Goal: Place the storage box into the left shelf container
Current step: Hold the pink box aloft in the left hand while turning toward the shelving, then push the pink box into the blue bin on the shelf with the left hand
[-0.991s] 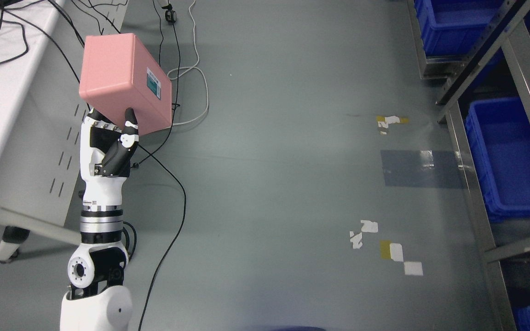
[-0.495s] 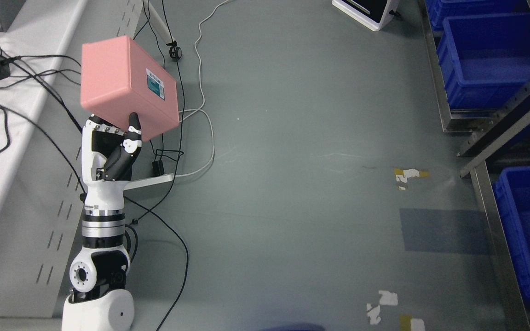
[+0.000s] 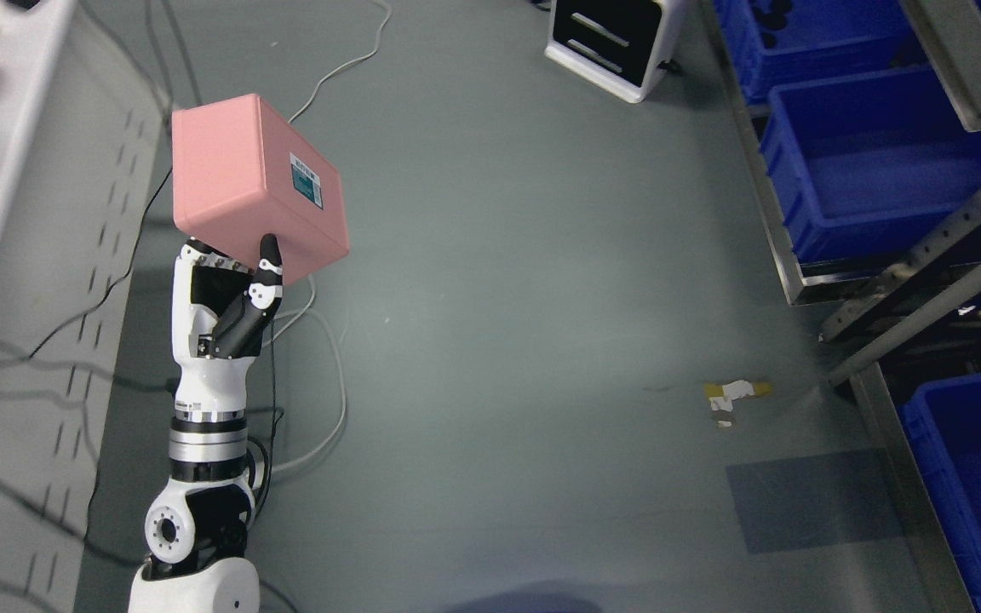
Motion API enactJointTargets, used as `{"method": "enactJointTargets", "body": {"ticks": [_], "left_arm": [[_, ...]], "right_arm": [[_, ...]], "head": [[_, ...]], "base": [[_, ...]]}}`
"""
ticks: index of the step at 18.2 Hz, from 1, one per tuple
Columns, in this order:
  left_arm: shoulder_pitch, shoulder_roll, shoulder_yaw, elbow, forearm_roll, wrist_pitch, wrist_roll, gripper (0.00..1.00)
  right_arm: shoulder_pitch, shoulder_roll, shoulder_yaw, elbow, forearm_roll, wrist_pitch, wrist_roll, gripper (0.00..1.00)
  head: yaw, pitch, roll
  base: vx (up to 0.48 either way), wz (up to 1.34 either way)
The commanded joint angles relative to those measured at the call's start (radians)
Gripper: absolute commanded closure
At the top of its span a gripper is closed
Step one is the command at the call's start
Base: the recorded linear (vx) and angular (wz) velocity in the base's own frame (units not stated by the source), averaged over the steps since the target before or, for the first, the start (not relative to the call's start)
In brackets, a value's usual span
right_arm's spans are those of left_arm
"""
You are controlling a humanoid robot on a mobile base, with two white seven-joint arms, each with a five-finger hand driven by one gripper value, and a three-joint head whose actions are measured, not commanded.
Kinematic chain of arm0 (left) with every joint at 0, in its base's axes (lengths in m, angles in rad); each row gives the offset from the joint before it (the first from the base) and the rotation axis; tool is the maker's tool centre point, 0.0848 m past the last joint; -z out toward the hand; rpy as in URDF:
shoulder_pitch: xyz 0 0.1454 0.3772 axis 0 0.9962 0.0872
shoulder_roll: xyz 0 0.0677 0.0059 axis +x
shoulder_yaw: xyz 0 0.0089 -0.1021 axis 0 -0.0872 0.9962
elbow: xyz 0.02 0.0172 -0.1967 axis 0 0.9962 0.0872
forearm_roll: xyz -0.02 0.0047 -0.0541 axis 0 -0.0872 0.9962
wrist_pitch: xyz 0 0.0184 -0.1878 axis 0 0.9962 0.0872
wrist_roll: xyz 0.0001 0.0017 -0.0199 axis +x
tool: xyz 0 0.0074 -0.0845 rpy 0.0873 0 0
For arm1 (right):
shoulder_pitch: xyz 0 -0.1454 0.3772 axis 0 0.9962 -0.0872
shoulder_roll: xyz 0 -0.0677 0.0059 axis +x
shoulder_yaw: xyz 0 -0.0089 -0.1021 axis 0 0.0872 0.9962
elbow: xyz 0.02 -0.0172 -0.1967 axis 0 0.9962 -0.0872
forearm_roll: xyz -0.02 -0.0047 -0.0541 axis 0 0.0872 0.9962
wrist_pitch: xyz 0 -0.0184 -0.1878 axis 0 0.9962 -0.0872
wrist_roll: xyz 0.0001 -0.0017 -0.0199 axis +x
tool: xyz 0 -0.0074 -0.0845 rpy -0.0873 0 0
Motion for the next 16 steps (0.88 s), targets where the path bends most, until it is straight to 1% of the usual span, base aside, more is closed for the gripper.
{"method": "enactJointTargets", "body": {"ticks": [1,7,10,13,15,16], "left_arm": [[0.049,0.017,-0.071,0.0,0.0,-0.006,-0.005,0.94],[0.178,0.02,-0.158,0.014,-0.014,-0.005,-0.014,0.94],[0.259,0.044,-0.209,0.014,-0.019,-0.008,-0.066,0.94],[0.316,0.067,-0.236,0.015,-0.058,-0.008,-0.195,0.94],[0.325,0.072,-0.23,0.015,-0.065,-0.037,-0.205,0.94],[0.324,0.077,-0.227,0.015,-0.065,-0.069,-0.208,0.94]], "right_arm": [[-0.004,-0.018,0.0,-0.017,-0.021,0.002,0.0,0.0],[-0.003,-0.018,0.0,-0.017,-0.021,0.0,0.0,0.0],[-0.003,-0.018,0.0,-0.017,-0.021,0.002,0.002,0.0],[-0.003,-0.018,0.0,-0.017,-0.021,0.002,0.0,0.0],[-0.003,-0.018,0.0,-0.017,-0.021,0.002,0.0,0.0],[-0.003,-0.018,0.0,-0.017,-0.021,0.002,0.0,0.0]], "head": [[0.0,0.0,0.0],[0.0,0.0,0.0],[0.0,0.0,0.0],[0.0,0.0,0.0],[0.0,0.0,0.0],[0.0,0.0,0.0]], "base": [[0.609,-0.77],[0.475,-0.98],[0.358,-1.21],[0.29,-1.3],[0.252,-1.31],[0.209,-1.3]]}}
